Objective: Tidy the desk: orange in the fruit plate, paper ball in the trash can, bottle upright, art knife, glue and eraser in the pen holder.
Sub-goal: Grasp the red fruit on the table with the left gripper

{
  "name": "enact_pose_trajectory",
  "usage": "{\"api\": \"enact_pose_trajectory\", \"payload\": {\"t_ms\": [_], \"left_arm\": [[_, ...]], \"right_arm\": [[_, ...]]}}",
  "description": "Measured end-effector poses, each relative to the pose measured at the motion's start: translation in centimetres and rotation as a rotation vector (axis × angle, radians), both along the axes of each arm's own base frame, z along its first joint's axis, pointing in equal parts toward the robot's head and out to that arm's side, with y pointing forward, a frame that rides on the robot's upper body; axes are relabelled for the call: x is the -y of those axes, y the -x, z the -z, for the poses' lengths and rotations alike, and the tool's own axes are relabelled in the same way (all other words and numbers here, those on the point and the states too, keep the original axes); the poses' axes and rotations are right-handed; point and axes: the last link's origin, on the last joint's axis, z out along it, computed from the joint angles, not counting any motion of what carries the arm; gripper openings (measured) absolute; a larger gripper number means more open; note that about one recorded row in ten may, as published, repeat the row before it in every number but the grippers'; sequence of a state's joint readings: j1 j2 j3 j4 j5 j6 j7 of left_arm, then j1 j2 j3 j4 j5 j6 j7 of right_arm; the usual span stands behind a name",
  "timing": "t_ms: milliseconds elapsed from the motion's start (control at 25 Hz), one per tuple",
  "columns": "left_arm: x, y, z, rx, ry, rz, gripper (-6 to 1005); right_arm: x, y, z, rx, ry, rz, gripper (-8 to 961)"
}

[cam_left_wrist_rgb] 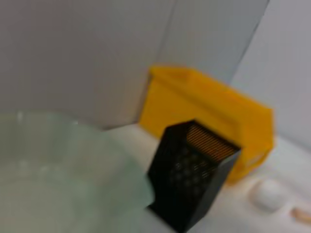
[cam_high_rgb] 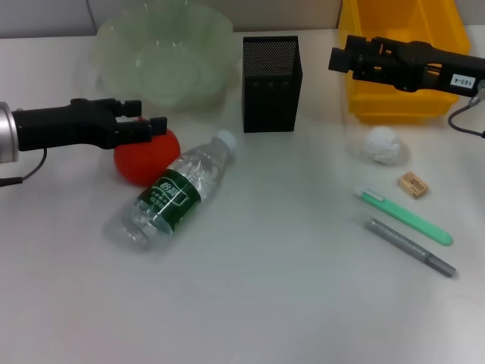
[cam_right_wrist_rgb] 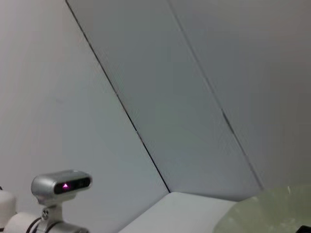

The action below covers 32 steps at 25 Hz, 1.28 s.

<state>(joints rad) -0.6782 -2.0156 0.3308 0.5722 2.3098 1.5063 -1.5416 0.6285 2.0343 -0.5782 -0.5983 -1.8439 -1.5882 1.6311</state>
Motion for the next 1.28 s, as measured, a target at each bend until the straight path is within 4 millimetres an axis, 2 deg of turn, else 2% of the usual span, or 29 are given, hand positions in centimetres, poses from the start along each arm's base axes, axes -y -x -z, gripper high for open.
{"api": "enact_pose_trajectory", "payload": {"t_ms": [120, 160, 280, 800, 1280], "left_arm": [[-0.1, 0.1, 0.2, -0.016, -0.004, -0.005, 741], [-0.6, 0.5, 1.1, -0.083, -0.019, -0.019, 741], [-1.0, 0.8, 1.8, -0.123, -0.038, -0.032, 740], [-1.5, 1.4, 1.7, -0.153, -0.106, -0.048, 741], [-1.1, 1.6, 2.5, -0.172, -0.073, -0.052, 741]], "right_arm": [[0.1, -0.1, 0.1, 0.000, 0.000, 0.001, 805], [0.1, -0.1, 0.1, 0.001, 0.001, 0.000, 805], [0.1, 0.0, 0.2, 0.002, 0.002, -0.006, 806], [0.5, 0.1, 0.7, -0.005, 0.009, -0.015, 805], [0.4, 0.2, 0.7, -0.004, 0.002, -0.025, 805]]}}
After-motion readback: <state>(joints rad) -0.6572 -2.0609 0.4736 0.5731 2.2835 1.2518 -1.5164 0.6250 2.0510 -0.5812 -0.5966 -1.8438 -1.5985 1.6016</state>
